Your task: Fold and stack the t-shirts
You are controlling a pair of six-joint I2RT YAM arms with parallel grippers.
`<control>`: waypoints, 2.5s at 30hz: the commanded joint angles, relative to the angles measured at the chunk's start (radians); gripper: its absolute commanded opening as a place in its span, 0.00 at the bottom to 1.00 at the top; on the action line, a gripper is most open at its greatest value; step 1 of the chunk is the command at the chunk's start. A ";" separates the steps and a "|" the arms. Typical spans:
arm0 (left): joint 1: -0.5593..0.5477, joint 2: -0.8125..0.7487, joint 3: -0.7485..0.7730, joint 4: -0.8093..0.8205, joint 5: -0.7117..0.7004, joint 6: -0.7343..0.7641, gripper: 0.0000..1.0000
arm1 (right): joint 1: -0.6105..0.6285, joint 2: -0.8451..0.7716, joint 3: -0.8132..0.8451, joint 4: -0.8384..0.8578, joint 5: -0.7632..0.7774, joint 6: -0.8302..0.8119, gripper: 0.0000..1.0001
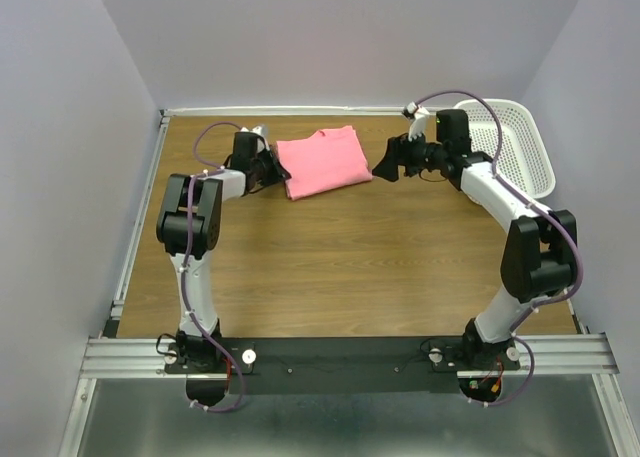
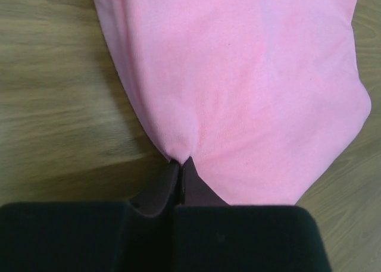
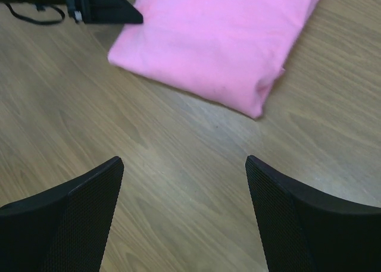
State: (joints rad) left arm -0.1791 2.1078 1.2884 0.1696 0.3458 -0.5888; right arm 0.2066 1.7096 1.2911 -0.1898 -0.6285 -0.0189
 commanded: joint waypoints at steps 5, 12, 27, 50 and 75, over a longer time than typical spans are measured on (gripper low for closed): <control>0.141 -0.006 0.162 -0.278 -0.024 0.107 0.00 | -0.026 -0.054 -0.076 -0.033 -0.053 -0.039 0.90; 0.332 0.055 0.354 -0.485 -0.106 0.185 0.00 | -0.041 -0.067 -0.078 -0.039 -0.085 -0.047 0.90; 0.475 0.146 0.591 -0.686 -0.240 0.256 0.01 | -0.049 -0.070 -0.073 -0.051 -0.103 -0.058 0.90; 0.520 -0.258 0.286 -0.412 -0.137 0.224 0.79 | -0.058 -0.171 -0.110 -0.089 0.065 -0.191 0.93; 0.130 -1.678 -0.753 0.022 -0.203 0.523 0.97 | -0.150 -0.961 -0.615 0.181 1.052 0.091 1.00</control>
State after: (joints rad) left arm -0.0483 0.5243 0.5758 0.1967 0.2359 -0.1150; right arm 0.0612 0.7288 0.7044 -0.0582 0.2581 -0.0101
